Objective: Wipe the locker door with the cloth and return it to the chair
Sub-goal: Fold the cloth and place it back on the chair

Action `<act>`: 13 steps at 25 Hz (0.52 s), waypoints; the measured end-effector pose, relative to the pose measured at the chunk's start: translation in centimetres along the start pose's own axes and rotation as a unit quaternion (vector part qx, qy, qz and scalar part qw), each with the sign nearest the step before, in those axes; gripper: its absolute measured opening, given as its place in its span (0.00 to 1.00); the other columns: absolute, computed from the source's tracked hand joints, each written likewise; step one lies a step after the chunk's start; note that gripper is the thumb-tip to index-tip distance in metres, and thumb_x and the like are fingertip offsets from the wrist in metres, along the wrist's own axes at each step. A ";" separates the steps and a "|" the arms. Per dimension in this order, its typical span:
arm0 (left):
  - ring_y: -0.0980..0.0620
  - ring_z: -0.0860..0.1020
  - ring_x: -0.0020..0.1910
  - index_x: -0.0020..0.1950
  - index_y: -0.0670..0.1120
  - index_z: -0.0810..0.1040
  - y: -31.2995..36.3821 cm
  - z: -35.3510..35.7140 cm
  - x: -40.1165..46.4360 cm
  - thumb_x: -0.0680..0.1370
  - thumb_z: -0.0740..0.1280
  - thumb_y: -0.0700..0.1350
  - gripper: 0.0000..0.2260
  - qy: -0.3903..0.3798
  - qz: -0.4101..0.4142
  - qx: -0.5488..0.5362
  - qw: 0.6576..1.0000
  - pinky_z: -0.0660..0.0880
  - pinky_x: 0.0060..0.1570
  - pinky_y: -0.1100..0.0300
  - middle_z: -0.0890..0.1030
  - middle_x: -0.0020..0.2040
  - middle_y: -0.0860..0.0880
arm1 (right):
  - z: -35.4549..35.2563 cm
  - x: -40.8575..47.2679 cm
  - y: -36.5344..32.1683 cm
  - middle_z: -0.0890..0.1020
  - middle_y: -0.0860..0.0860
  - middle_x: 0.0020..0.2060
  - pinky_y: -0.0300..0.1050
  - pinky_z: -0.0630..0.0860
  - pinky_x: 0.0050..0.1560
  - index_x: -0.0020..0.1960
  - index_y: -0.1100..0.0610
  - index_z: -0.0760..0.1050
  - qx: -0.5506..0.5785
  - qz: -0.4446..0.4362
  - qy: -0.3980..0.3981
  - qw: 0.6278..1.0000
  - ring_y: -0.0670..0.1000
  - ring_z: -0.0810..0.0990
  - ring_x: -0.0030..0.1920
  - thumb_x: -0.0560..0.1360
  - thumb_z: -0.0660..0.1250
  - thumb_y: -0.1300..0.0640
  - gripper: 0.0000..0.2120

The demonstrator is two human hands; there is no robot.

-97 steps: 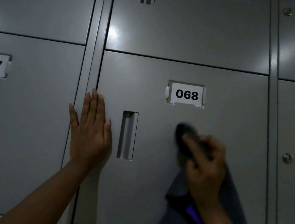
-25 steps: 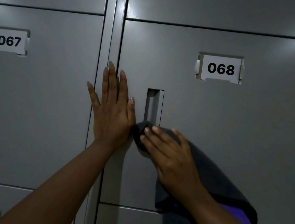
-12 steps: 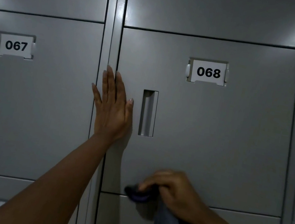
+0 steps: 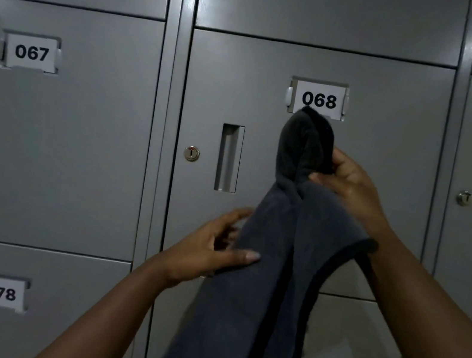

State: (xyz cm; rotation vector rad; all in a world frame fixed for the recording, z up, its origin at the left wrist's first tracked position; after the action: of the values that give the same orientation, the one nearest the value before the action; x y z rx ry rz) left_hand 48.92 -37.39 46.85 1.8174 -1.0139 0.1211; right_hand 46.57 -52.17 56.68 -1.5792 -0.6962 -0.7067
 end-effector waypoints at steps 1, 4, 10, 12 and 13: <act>0.64 0.79 0.45 0.70 0.58 0.59 -0.4 0.7 -0.4 0.74 0.69 0.43 0.30 -0.011 -0.010 -0.016 1.000 0.78 0.42 0.67 0.78 0.50 0.56 | -0.3 0.3 -0.7 0.83 0.37 0.34 0.28 0.75 0.38 0.60 0.53 0.69 -0.020 0.000 0.002 1.000 0.35 0.80 0.36 0.69 0.59 0.77 0.26; 0.59 0.80 0.40 0.73 0.59 0.51 0.0 1.3 -0.8 0.77 0.62 0.35 0.32 0.033 0.043 -0.050 0.997 0.77 0.37 0.65 0.80 0.40 0.56 | -1.4 1.2 -2.6 0.81 0.43 0.38 0.27 0.75 0.36 0.61 0.54 0.68 -0.085 0.002 0.015 0.996 0.34 0.79 0.32 0.70 0.56 0.79 0.27; 0.56 0.74 0.61 0.55 0.52 0.80 0.2 3.0 -1.0 0.73 0.56 0.37 0.19 0.063 0.074 -0.102 0.990 0.67 0.67 0.57 0.77 0.60 0.48 | -2.5 2.2 -4.2 0.81 0.47 0.34 0.32 0.77 0.34 0.60 0.58 0.71 -0.090 0.010 0.032 0.995 0.40 0.80 0.29 0.70 0.55 0.80 0.26; 0.56 0.74 0.62 0.58 0.52 0.78 0.0 3.6 -0.7 0.73 0.59 0.37 0.18 0.028 0.038 -0.089 0.995 0.66 0.68 0.57 0.75 0.62 0.48 | -3.0 2.3 -4.4 0.82 0.44 0.31 0.31 0.77 0.34 0.61 0.59 0.71 -0.095 0.005 0.045 0.994 0.39 0.80 0.30 0.70 0.55 0.80 0.26; 0.56 0.73 0.63 0.61 0.53 0.75 -0.2 3.6 -0.4 0.75 0.61 0.37 0.17 0.021 0.023 -0.075 0.997 0.66 0.68 0.56 0.74 0.64 0.48 | -3.4 2.3 -4.6 0.82 0.41 0.29 0.31 0.76 0.34 0.61 0.58 0.71 -0.103 0.001 0.049 0.994 0.38 0.80 0.30 0.70 0.55 0.80 0.26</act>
State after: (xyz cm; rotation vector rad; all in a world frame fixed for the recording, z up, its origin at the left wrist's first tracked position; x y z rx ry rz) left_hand 47.57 -39.98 44.74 1.6503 -1.0095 0.1085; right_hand 44.30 -54.98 61.65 -1.7186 -0.5642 -0.8708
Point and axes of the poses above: each hand's wrist, its own x-axis towards the middle knuckle, its own z-axis out of the palm, y = z × x, the point moved 8 cm from there along x, towards the middle knuckle
